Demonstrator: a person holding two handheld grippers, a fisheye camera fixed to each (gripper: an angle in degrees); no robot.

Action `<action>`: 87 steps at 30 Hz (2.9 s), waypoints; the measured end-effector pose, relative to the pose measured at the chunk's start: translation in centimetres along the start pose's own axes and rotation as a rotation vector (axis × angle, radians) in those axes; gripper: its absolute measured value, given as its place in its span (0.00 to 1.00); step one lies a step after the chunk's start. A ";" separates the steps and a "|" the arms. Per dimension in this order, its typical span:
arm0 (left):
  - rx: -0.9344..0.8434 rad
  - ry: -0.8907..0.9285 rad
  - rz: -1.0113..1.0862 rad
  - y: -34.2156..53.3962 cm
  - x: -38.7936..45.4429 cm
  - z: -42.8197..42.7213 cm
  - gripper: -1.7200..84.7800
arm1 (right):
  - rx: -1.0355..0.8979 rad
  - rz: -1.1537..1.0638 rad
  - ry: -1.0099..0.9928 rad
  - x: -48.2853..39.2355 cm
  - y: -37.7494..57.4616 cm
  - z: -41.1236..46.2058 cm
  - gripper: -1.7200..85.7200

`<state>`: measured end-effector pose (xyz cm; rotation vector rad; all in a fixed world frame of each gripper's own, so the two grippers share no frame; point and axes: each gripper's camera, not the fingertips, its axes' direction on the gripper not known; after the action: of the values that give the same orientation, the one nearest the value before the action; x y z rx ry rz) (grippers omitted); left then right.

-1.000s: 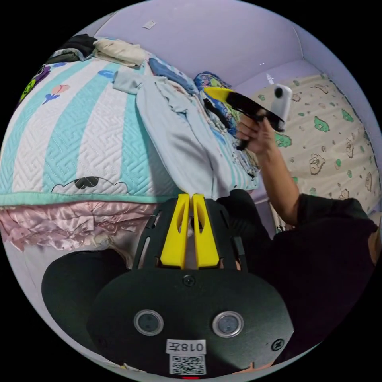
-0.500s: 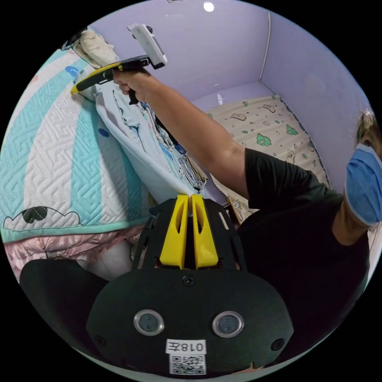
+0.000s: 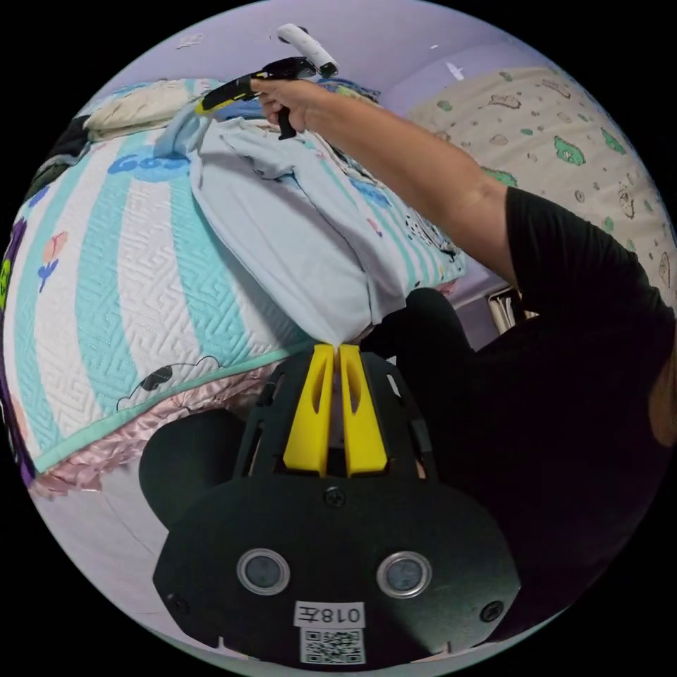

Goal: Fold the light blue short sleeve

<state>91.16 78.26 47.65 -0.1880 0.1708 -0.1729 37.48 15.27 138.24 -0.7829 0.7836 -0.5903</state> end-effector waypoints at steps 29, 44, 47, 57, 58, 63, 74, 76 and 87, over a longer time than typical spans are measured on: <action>-0.327 0.274 0.018 -20.5 11.1 21.3 0.19 | 0.112 0.594 -0.062 27.5 20.6 -10.1 0.14; -0.010 0.000 -0.214 -14.6 3.2 11.8 0.17 | 0.191 0.466 -0.512 16.3 44.2 -22.7 0.13; 0.052 0.079 -0.169 -15.0 4.1 11.6 0.16 | 0.112 0.421 -0.522 12.9 46.3 -22.4 0.13; 0.304 0.159 -0.097 -15.0 -0.6 8.6 0.15 | 0.131 0.188 -0.206 10.4 39.8 -25.7 0.13; 0.348 0.185 -0.096 -15.5 -2.4 8.2 0.15 | 0.137 0.173 -0.185 10.4 38.9 -25.8 0.13; 0.514 0.376 -0.080 -19.3 -11.8 7.4 0.13 | 0.177 0.103 -0.027 11.7 29.8 -25.3 0.12; 0.750 0.550 0.016 -18.8 -22.4 8.6 0.09 | 0.009 -0.019 0.232 15.8 15.0 -15.7 0.13; 0.759 0.489 0.044 -18.9 -22.3 7.8 0.06 | -0.028 -0.013 0.245 16.7 14.2 -14.8 0.12; 0.757 0.559 0.040 -20.2 -22.7 7.3 0.01 | 0.127 0.249 -0.125 26.4 13.8 -21.2 0.03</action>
<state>67.40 64.20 62.17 0.6263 0.6477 -0.2366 38.37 -3.88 107.07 -0.5884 0.7086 -0.3602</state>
